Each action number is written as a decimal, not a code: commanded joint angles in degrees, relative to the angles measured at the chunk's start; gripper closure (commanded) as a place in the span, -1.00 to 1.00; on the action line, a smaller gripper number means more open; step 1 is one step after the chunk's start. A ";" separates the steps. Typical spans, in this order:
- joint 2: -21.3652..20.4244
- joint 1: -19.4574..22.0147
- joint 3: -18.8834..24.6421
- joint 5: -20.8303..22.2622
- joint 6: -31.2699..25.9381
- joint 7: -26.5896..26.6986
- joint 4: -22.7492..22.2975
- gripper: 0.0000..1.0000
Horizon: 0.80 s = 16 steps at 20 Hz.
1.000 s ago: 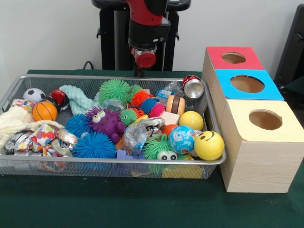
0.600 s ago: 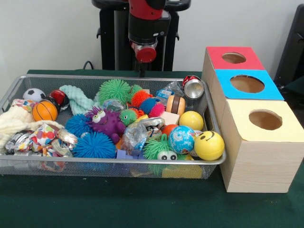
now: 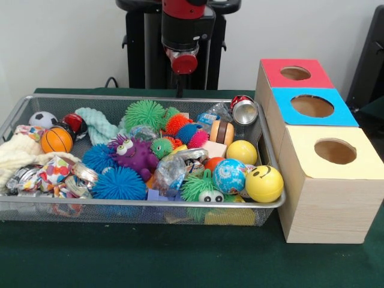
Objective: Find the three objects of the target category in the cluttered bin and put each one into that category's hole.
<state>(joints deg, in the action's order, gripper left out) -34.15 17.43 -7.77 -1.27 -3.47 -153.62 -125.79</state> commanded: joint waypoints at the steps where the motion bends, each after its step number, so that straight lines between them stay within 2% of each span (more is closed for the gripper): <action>1: -3.07 0.64 5.25 -4.43 -5.59 -4.12 9.03 -1.00; 16: -7.03 -1.65 3.67 -7.00 -18.36 -4.03 13.22 -1.00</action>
<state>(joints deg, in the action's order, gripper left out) -39.50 16.41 -7.76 -4.77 -14.27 -153.62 -121.16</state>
